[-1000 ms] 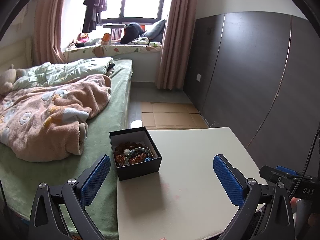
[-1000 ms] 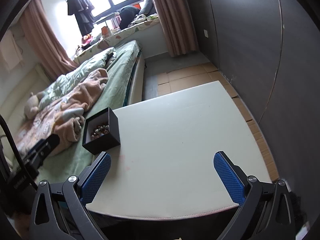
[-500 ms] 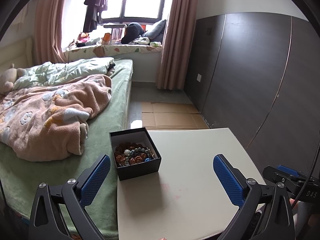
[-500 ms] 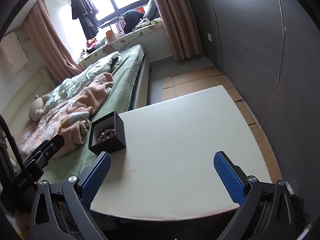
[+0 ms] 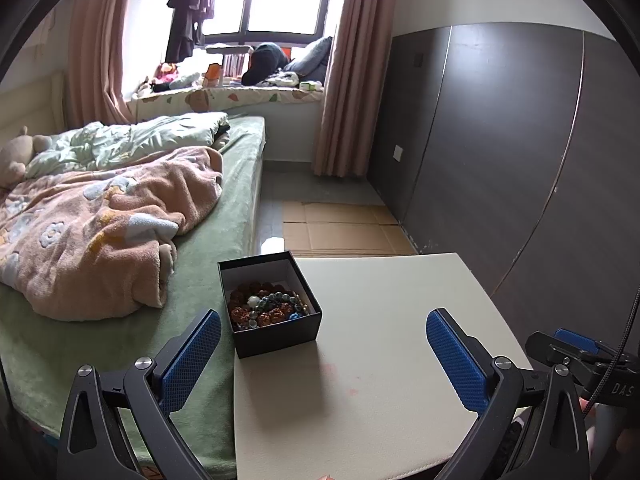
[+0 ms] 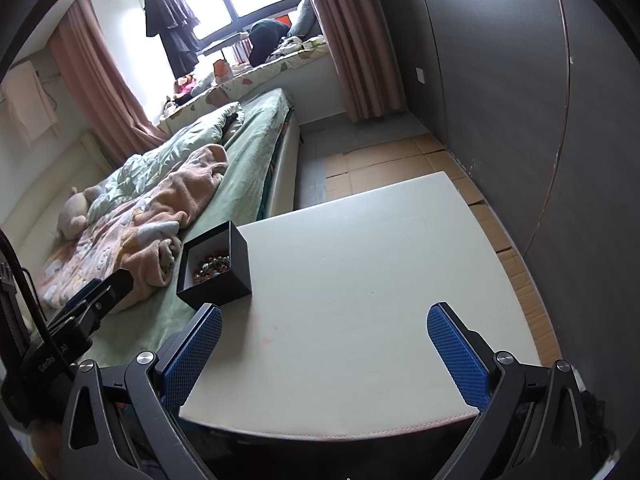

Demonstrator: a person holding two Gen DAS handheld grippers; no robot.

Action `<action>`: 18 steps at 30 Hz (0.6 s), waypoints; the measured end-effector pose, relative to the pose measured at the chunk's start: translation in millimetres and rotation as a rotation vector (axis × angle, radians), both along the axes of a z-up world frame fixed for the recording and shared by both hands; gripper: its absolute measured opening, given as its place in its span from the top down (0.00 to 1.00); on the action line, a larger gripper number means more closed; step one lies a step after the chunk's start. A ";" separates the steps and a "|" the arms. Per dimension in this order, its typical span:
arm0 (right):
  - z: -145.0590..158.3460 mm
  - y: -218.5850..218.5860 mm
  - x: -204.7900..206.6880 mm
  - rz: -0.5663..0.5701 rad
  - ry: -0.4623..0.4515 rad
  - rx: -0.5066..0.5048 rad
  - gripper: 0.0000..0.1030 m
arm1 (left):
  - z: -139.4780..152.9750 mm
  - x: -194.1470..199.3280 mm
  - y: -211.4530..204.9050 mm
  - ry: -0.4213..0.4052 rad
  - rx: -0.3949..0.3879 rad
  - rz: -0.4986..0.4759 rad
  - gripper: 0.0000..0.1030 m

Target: Organize jewelry

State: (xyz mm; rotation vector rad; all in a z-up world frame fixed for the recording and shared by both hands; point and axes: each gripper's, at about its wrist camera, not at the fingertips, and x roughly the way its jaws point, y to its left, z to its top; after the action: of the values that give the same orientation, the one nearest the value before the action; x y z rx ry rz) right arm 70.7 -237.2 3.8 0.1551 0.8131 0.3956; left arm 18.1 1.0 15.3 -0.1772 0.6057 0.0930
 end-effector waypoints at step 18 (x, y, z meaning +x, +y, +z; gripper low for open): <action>-1.4 -0.1 -2.2 0.001 0.000 -0.010 0.00 | 2.0 -4.4 -1.0 -0.004 0.003 -0.002 0.00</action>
State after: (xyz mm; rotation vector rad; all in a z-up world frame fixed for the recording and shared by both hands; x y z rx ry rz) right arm 68.5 -237.4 2.4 0.1454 0.8153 0.3923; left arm 13.7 0.0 17.2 -0.1741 0.6019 0.0912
